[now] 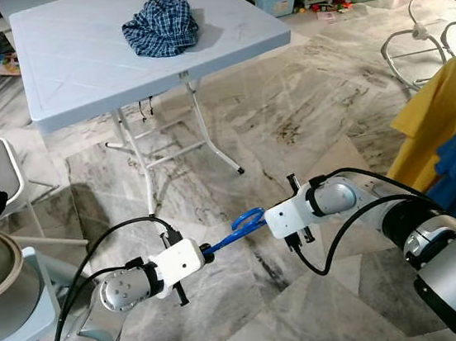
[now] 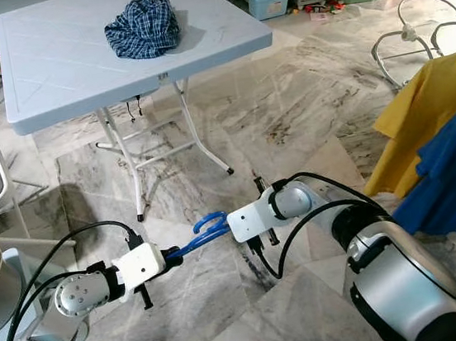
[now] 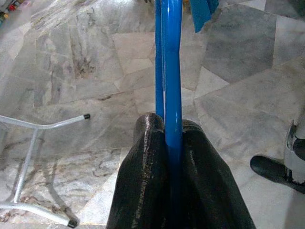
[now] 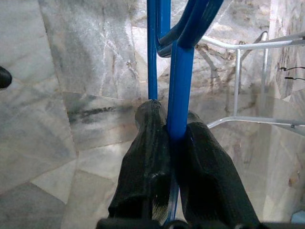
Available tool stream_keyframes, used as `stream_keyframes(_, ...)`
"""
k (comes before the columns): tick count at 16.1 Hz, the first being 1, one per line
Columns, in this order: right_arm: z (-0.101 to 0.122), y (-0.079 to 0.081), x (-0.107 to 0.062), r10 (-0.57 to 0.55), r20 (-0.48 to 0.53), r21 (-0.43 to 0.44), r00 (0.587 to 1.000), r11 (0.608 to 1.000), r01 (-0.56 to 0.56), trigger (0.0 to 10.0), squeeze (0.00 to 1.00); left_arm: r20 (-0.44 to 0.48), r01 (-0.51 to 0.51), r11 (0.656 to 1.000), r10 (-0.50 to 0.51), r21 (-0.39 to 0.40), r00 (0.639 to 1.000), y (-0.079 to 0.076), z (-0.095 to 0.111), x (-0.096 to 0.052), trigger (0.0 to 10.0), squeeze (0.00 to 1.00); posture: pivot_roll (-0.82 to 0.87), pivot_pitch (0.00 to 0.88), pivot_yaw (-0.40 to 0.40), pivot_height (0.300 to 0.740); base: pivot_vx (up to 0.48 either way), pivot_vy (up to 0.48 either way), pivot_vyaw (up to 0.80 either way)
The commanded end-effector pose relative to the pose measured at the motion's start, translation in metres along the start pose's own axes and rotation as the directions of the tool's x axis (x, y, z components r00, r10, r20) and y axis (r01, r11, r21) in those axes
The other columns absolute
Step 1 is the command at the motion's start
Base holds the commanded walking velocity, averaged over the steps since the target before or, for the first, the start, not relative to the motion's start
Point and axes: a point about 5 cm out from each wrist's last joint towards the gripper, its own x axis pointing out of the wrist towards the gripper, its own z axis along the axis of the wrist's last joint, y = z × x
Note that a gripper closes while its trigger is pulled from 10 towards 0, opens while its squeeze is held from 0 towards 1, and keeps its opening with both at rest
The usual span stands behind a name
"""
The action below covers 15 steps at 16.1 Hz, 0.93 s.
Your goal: Hang hanger
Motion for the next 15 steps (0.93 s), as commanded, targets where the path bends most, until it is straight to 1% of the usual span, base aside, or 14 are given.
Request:
stream_keyframes(1,-0.002,-0.001,-0.002,-0.002,-0.006,-0.004,1.000,1.000,0.002,0.0,0.00,0.016,0.007,1.000,-0.007,0.028,1.000,0.001,0.005,0.003,10.0,0.00,-0.08,0.123,-0.040,0.740,0.000,0.000,0.00)
stream_keyframes(2,-0.002,0.000,-0.001,-0.001,-0.003,0.004,1.000,1.000,0.001,0.0,0.00,0.021,-0.023,0.999,0.022,0.046,1.000,0.005,0.006,0.004,10.0,0.00,-0.09,0.128,-0.025,0.740,0.000,0.000,0.00)
stream_keyframes(3,-0.001,0.001,0.000,-0.004,0.001,0.012,1.000,1.000,0.004,0.0,0.00,0.030,-0.042,0.999,0.041,0.032,0.999,0.009,0.007,0.004,10.0,0.77,-0.09,0.129,-0.012,0.740,0.000,0.000,0.00)
stream_keyframes(4,-0.001,0.001,0.000,-0.007,0.002,0.014,1.000,1.000,0.007,0.0,0.00,0.035,-0.048,0.999,0.047,0.025,0.998,0.010,0.007,0.004,10.0,0.77,-0.09,0.129,-0.012,0.740,0.000,0.000,0.00)
stream_keyframes(5,0.000,0.003,0.002,-0.010,0.009,0.028,1.000,1.000,0.010,0.0,0.00,0.041,-0.057,0.998,0.055,0.032,0.998,0.014,0.008,0.003,10.0,1.00,-0.09,0.130,0.006,0.740,0.000,0.000,0.00)
stream_keyframes(6,0.000,0.005,0.004,-0.020,0.008,0.045,1.000,0.999,0.019,0.0,0.00,0.059,-0.103,0.993,0.100,0.060,0.993,0.022,0.012,0.002,10.0,1.00,-0.09,0.130,0.018,0.740,0.000,0.000,0.00)
stream_keyframes(7,-0.001,0.006,0.004,-0.020,0.001,0.051,1.000,0.999,0.020,0.0,0.00,0.070,-0.122,0.991,0.118,0.061,0.991,0.025,0.013,0.002,10.0,1.00,-0.09,0.131,0.025,0.740,0.000,0.000,0.00)
stream_keyframes(8,-0.002,0.007,0.005,-0.025,-0.008,0.064,1.000,0.998,0.026,0.0,0.00,0.081,-0.125,0.990,0.120,0.061,0.989,0.026,0.014,0.002,10.0,1.00,-0.09,0.132,0.031,0.740,0.000,0.000,0.00)
stream_keyframes(9,-0.004,0.009,0.006,-0.033,-0.017,0.085,0.999,0.996,0.035,0.0,0.00,0.090,-0.107,0.992,0.101,0.063,0.991,0.025,0.015,0.003,10.0,1.00,-0.10,0.133,0.038,0.740,0.000,0.000,0.00)
stream_keyframes(11,-0.005,0.014,0.008,-0.030,-0.007,0.142,1.000,0.989,0.031,0.0,0.00,0.146,-0.080,0.997,0.078,0.006,0.986,0.023,0.021,0.003,10.0,1.00,-0.10,0.138,0.044,0.740,0.000,0.000,0.00)
stream_keyframes(12,-0.009,0.019,0.008,-0.021,-0.029,0.139,0.999,0.990,0.025,0.0,0.00,0.132,-0.054,0.998,0.048,0.045,0.990,0.021,0.020,0.002,10.0,1.00,-0.10,0.139,0.048,0.740,0.000,0.000,0.00)
stream_keyframes(14,-0.012,0.021,0.006,-0.026,-0.035,0.150,0.999,0.988,0.031,0.0,0.00,0.095,-0.070,0.995,0.063,0.074,0.993,0.022,0.013,-0.001,10.0,1.00,-0.10,0.144,0.048,0.740,0.000,0.000,0.00)
stream_keyframes(15,-0.015,0.023,0.004,-0.029,-0.045,0.152,0.999,0.988,0.035,0.0,0.00,0.065,-0.096,0.991,0.090,0.098,0.994,0.027,0.008,-0.005,10.0,1.00,-0.10,0.146,0.046,0.740,0.000,0.000,0.00)
